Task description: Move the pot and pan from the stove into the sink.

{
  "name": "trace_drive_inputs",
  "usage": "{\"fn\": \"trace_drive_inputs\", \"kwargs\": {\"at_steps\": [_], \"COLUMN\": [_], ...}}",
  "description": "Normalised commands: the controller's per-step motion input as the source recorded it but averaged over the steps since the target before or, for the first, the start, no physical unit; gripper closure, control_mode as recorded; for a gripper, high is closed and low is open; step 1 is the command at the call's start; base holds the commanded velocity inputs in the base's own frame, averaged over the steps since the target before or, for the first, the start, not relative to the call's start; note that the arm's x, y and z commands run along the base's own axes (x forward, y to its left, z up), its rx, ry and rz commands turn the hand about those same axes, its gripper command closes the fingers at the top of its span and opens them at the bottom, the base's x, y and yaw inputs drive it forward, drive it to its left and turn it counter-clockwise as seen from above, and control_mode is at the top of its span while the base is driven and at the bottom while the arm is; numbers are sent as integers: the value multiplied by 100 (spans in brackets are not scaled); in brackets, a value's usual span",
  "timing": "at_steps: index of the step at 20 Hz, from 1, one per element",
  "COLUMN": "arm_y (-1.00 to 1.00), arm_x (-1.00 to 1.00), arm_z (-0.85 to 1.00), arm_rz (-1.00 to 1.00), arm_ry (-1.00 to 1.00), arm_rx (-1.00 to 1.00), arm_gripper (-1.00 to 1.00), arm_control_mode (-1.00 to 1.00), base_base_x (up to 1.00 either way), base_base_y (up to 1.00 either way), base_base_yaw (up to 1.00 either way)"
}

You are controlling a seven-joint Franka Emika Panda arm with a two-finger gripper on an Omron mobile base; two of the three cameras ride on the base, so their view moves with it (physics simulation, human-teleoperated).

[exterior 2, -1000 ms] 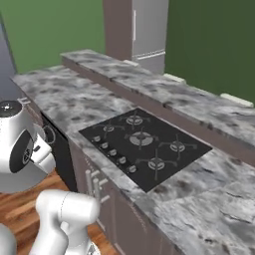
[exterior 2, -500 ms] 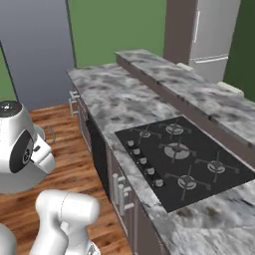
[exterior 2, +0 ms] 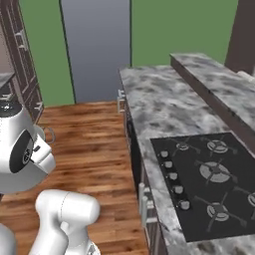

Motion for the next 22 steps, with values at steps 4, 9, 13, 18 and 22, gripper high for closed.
{"fn": "trace_drive_inputs", "kwargs": {"at_steps": [4, 9, 13, 18, 22], "arm_y": [0, 0, 0, 0, 0], "arm_x": [0, 0, 0, 0, 0], "arm_z": [0, 0, 0, 0, 0], "arm_rz": [0, 0, 0, 0, 0], "arm_ry": [0, 0, 0, 0, 0], "arm_rx": [0, 0, 0, 0, 0], "arm_gripper": [100, 100, 100, 100, 100], "arm_control_mode": [100, 100, 100, 100, 100], "base_base_x": [0, 0, 0, 0, 0], "base_base_y": [0, 0, 0, 0, 0], "base_base_yaw": [48, 48, 48, 48, 48]}}
